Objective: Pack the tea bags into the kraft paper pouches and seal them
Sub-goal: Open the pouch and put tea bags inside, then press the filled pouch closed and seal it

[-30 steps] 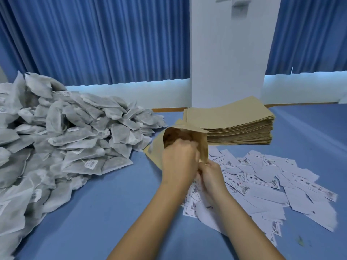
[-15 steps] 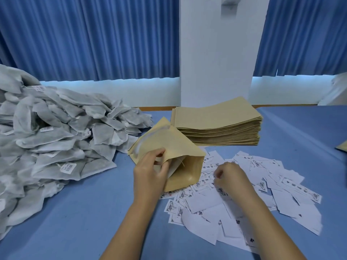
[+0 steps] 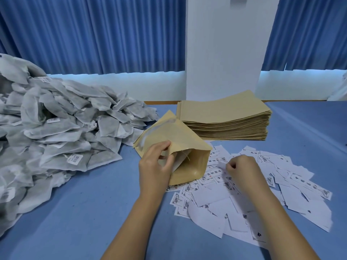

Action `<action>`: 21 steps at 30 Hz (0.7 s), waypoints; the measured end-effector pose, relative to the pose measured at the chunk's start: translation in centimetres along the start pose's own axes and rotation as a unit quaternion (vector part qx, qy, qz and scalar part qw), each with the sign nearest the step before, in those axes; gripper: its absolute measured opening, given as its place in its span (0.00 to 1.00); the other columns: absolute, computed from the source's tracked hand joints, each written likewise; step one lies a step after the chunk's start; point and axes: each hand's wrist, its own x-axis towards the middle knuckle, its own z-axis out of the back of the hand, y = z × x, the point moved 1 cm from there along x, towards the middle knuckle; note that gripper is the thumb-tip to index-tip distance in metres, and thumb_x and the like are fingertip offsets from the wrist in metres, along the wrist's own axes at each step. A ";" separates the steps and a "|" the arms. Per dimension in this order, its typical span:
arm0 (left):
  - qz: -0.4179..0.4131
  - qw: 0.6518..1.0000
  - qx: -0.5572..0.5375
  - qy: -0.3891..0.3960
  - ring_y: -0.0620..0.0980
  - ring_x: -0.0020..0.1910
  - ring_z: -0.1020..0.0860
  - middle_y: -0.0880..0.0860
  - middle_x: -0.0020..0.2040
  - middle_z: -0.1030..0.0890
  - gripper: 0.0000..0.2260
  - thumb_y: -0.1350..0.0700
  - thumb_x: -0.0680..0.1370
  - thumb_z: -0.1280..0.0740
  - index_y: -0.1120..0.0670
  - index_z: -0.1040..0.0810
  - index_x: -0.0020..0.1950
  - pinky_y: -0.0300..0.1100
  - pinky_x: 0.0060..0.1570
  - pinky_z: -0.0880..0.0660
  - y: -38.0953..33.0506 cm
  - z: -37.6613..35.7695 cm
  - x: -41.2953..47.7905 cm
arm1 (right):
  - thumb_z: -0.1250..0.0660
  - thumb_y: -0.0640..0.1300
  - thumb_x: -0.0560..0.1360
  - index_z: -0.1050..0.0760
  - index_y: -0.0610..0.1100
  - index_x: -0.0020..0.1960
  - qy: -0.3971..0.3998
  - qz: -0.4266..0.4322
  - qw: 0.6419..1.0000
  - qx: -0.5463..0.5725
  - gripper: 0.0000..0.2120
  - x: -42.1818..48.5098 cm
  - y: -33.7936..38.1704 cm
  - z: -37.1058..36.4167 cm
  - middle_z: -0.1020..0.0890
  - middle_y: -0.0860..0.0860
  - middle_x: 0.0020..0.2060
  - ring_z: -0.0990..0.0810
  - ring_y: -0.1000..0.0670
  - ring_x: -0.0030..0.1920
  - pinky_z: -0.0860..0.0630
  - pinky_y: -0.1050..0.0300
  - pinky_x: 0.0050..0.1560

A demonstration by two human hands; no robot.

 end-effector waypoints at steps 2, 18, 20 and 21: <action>0.000 1.000 -0.002 -0.002 0.47 0.50 0.20 0.41 0.51 0.20 0.13 0.62 0.71 0.32 0.55 0.17 0.55 0.40 0.51 0.23 0.0 0.0 0.0 | 0.38 0.37 0.75 0.23 0.40 0.32 -0.065 0.006 0.998 -0.013 0.14 0.0 -0.1 0.1 0.25 0.45 0.29 0.28 0.47 0.29 0.35 0.58 0.29; -0.022 0.996 0.003 -0.086 0.44 0.51 0.21 0.48 0.51 0.18 0.10 0.68 0.71 0.31 0.61 0.16 0.51 0.52 0.48 0.21 -0.7 0.2 -0.1 | 0.35 0.44 0.76 0.20 0.45 0.52 -0.188 0.352 0.914 -0.072 0.08 -2.7 8.9 -3.2 0.19 0.50 0.37 0.20 0.48 0.35 0.32 0.58 0.28; -0.023 0.996 0.001 -0.086 0.44 0.51 0.21 0.49 0.51 0.18 0.10 0.68 0.71 0.30 0.61 0.16 0.51 0.53 0.47 0.21 -0.6 0.5 -0.2 | 0.42 0.51 0.80 0.28 0.45 0.60 -0.082 0.279 0.949 -0.122 0.13 -2.2 8.8 -4.4 0.19 0.47 0.46 0.20 0.44 0.45 0.32 0.55 0.36; -0.022 0.996 0.002 -0.083 0.45 0.51 0.21 0.49 0.51 0.18 0.10 0.69 0.71 0.30 0.61 0.16 0.51 0.53 0.47 0.21 -0.7 0.6 -0.2 | 0.43 0.53 0.80 0.30 0.46 0.61 -0.066 0.287 0.948 -0.123 0.15 -2.1 8.5 -4.5 0.19 0.47 0.46 0.20 0.43 0.46 0.32 0.54 0.37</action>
